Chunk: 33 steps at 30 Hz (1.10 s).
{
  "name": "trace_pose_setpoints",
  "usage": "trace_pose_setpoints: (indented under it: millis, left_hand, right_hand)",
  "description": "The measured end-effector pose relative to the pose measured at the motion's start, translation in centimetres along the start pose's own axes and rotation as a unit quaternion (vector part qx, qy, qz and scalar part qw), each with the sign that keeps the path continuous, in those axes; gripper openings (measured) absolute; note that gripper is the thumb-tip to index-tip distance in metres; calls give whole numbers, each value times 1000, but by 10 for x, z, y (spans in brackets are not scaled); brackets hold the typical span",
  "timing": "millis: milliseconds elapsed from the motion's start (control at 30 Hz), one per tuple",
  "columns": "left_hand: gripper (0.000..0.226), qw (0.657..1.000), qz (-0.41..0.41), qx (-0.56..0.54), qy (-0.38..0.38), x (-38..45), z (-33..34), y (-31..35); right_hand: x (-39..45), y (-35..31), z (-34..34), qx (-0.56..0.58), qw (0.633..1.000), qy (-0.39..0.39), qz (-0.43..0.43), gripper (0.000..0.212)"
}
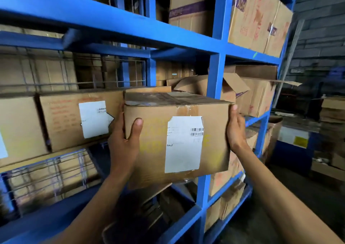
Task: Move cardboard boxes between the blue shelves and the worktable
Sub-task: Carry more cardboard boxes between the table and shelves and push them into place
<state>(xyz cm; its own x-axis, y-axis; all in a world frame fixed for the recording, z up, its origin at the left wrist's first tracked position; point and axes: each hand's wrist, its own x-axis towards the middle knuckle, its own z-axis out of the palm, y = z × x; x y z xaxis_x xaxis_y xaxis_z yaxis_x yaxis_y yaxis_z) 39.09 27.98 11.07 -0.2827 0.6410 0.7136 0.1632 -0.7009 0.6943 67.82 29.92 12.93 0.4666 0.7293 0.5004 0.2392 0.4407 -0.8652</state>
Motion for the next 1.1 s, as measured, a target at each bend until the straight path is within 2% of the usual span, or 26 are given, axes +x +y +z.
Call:
trace_pose_setpoints:
  millis: [133, 233, 300, 633, 733, 867, 1000, 1100]
  left_hand:
    - [55, 1000, 0, 2, 13, 0, 46, -15]
    - [59, 999, 3, 21, 28, -1, 74, -24]
    - [61, 999, 7, 35, 30, 0, 91, -31]
    - [69, 991, 9, 127, 31, 0, 130, -83]
    - [69, 988, 33, 146, 50, -1, 139, -84]
    - [69, 976, 68, 197, 58, 0, 139, -84]
    - [80, 977, 75, 191, 51, 0, 138, -78]
    - [90, 973, 80, 209, 49, -1, 138, -79]
  right_hand:
    - [54, 32, 1, 22, 999, -27, -9, 37]
    - [89, 57, 7, 38, 997, -57, -27, 43]
    - [110, 75, 12, 36, 997, -48, -47, 46]
    - [160, 147, 35, 45, 986, 44, -155, 29]
    - [159, 154, 29, 46, 979, 56, -189, 43]
    - [162, 157, 31, 0, 970, 54, -239, 47]
    - [150, 152, 35, -93, 953, 111, -265, 48]
    - [116, 163, 42, -174, 916, 76, -352, 52]
